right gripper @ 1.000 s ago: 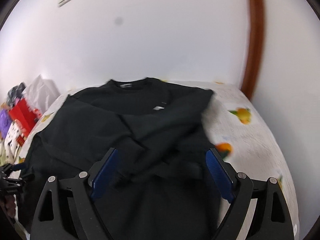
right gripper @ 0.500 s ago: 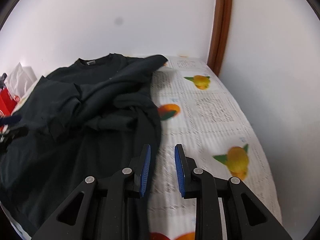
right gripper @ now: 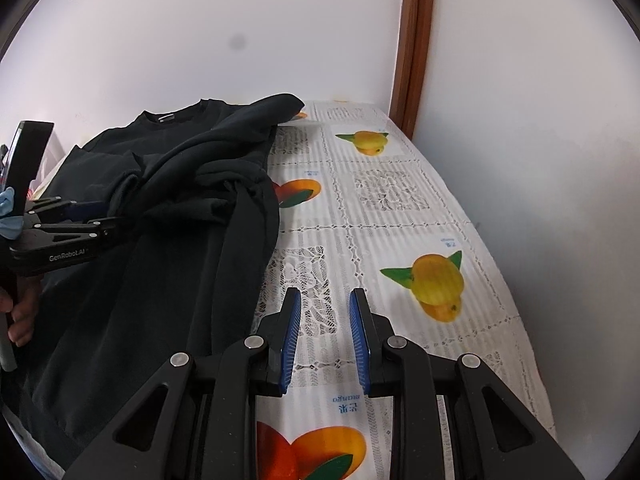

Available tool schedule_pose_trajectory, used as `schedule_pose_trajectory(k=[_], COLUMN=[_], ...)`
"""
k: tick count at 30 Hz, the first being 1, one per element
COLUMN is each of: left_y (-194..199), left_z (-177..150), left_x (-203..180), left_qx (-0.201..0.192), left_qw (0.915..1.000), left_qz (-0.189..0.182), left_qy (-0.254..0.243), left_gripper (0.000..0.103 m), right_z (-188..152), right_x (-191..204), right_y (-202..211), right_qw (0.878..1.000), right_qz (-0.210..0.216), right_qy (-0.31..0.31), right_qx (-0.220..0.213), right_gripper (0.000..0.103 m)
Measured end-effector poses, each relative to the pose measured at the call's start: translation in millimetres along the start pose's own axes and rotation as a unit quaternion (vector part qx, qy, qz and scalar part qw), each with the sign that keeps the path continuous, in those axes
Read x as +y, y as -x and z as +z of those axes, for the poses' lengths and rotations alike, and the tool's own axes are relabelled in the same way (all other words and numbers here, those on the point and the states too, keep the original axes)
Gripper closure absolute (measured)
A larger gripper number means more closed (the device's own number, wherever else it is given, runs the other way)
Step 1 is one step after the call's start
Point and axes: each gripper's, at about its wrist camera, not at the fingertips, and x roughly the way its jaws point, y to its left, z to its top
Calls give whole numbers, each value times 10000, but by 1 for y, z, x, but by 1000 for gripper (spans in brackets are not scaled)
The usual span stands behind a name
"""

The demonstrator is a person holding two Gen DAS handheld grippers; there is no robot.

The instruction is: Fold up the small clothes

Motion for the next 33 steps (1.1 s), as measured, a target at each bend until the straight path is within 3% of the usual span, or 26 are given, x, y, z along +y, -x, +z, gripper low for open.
schedule_pose_trajectory(k=[3,10,15,19,24,26,28,33], left_y=[27,75,101,110,118,111,103,76], left_z=[4,13,5,-4,-25,-38,-52,-84], left_x=[16,105,184,242,289,305,318,336], left_qx=[-300,-742,-974,-1095,-1084,-918,-765,-343], left_qw=[9995,9927,9800,9688,9575,9539,9500,9403], left_qz=[17,305,450,472,638,715,656,457], left_qy=[103,903,1673,2171,2596,2768,2955,3354], left_gripper=[95,97,97,97,97,97,97,97], right_z=[5,37,62,73,79,81,84,89], right_x=[5,45,76,97,115,117,120,136], right_y=[-1,-4,-25,-38,-50,-52,-54,-64], right_qw=[10000,9991,9983,9982,9974,9973,9969,9933], right_qz=[38,336,506,364,-47,-43,-25,63], right_qy=[-16,174,266,468,708,729,777,1146], right_qx=[-16,-168,-96,-94,-103,-90,-120,-154], right_gripper=[78,77,71,61,58,56,45,37])
